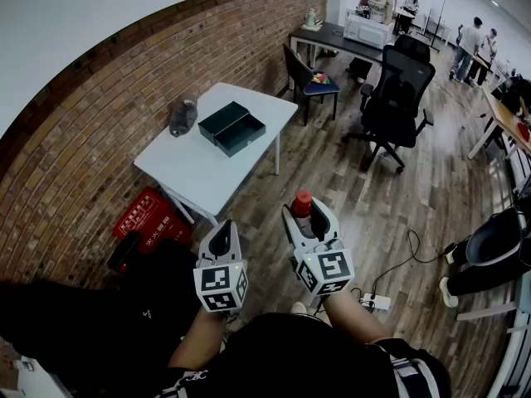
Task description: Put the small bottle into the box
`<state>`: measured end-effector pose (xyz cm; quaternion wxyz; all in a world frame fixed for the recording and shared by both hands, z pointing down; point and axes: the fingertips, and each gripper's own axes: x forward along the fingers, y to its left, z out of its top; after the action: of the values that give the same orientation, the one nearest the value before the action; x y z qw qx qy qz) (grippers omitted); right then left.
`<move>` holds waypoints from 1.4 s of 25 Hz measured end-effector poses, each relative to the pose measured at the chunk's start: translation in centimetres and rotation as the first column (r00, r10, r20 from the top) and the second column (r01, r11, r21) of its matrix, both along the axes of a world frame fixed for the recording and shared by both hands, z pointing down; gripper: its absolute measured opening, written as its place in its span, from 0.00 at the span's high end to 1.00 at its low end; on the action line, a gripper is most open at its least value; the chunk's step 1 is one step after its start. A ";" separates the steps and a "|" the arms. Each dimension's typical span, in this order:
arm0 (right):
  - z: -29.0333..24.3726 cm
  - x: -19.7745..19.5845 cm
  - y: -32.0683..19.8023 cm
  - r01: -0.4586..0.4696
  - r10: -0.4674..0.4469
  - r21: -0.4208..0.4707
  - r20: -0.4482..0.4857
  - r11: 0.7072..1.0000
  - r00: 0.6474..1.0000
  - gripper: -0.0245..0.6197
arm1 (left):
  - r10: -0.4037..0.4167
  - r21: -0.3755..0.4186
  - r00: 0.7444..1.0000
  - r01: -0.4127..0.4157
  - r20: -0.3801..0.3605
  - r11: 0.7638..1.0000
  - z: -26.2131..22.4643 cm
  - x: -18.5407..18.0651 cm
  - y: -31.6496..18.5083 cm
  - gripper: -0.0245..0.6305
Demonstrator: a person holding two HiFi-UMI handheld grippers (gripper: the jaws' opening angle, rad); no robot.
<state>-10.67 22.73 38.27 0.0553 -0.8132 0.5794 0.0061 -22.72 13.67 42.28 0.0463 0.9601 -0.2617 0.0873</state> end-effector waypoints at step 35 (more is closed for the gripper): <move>2.6 10.3 0.3 0.168 -0.167 -0.001 0.088 0.986 0.982 0.60 | -0.050 -0.038 0.999 0.050 0.021 0.998 2.7 11.7 2.7 0.95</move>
<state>-0.35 23.04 40.90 0.0774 -0.7614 0.6426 -0.0368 -11.02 16.42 44.99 0.0645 0.9512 -0.2844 0.1010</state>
